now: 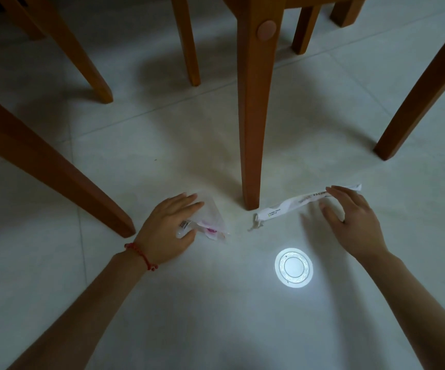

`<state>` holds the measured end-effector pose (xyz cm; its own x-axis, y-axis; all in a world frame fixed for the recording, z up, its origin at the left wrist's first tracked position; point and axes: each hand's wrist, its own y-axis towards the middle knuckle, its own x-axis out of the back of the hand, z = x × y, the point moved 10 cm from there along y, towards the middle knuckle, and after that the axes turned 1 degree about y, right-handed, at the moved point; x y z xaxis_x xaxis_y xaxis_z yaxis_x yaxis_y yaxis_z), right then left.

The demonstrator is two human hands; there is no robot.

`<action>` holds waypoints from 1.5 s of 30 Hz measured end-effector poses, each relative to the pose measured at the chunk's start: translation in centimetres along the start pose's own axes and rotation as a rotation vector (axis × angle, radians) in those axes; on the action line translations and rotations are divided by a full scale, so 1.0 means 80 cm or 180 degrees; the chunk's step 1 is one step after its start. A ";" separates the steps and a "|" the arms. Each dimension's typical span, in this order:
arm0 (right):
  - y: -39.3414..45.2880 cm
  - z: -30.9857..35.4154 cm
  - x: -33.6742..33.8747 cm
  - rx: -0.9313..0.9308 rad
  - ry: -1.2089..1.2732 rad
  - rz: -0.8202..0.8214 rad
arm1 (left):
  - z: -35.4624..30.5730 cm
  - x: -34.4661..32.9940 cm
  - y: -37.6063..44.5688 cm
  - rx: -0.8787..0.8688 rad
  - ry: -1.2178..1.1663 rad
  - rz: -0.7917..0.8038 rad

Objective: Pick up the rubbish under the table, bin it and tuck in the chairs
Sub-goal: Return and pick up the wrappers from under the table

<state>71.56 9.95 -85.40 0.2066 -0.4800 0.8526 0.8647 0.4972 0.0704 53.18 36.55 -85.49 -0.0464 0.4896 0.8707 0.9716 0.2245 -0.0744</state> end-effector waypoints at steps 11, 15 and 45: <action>0.006 0.006 0.005 0.0078 -0.0038 -0.0047 | 0.034 0.012 0.025 0.0814 -0.0852 -0.0281; 0.010 0.007 0.006 0.0086 0.0007 -0.0058 | 0.035 0.009 0.016 0.1107 -0.0929 -0.0379; -0.036 0.001 -0.066 -0.1492 0.1838 0.1025 | 0.057 -0.019 -0.054 0.2073 -0.1682 -0.0437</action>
<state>67.98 11.09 -90.08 0.5711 -0.7260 0.3832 0.7980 0.3815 -0.4665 47.97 38.64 -88.73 -0.4138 0.7154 0.5630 0.6296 0.6715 -0.3906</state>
